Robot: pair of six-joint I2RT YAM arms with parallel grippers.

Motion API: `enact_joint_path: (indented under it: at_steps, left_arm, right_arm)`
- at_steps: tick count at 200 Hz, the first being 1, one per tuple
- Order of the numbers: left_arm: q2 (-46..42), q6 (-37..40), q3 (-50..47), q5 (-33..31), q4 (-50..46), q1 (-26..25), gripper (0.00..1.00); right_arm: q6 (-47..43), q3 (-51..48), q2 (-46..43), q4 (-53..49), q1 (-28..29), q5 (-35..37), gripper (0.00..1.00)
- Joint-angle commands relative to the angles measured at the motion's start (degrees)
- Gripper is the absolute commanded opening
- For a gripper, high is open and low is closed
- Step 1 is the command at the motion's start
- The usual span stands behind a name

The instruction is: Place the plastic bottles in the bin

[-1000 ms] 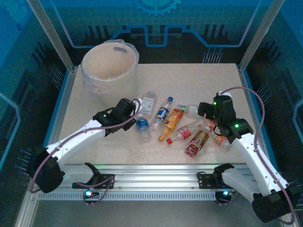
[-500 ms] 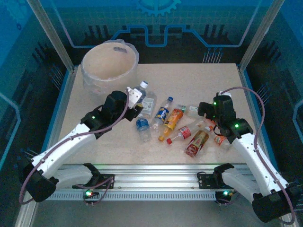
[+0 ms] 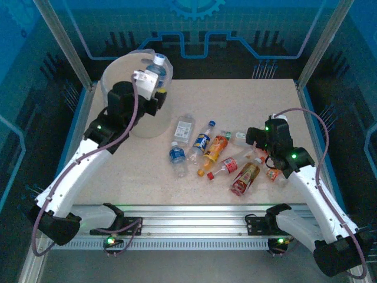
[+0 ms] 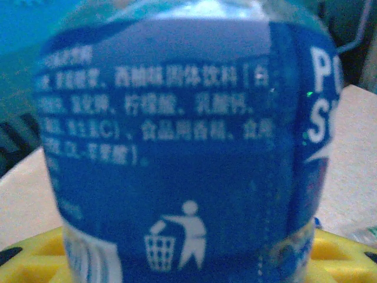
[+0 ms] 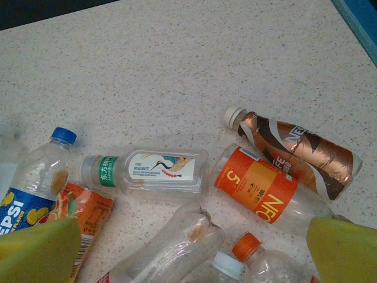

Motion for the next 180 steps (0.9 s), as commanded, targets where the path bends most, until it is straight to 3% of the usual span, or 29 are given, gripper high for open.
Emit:
enact_joint_path:
  at_steps: [1, 60, 108, 180]
  left_arm:
    - [2.3, -1.0, 5.1, 0.5, 0.1, 4.5, 0.51]
    - [9.4, -1.4, 12.7, 1.6, -4.2, 13.2, 0.51]
    - [18.0, -3.3, 19.2, 7.2, -9.2, 19.3, 0.51]
    - [28.9, -4.1, 26.6, 13.3, -16.6, 22.7, 0.51]
  right_arm:
    - [0.3, 0.4, 0.1, 0.5, -0.4, -0.4, 1.00]
    - [0.3, 0.8, 0.5, 0.2, -0.5, -0.4, 1.00]
    - [0.2, 1.0, 0.4, -0.5, -0.4, -0.5, 1.00]
    - [0.2, 1.2, -0.4, -1.2, -0.4, -0.5, 1.00]
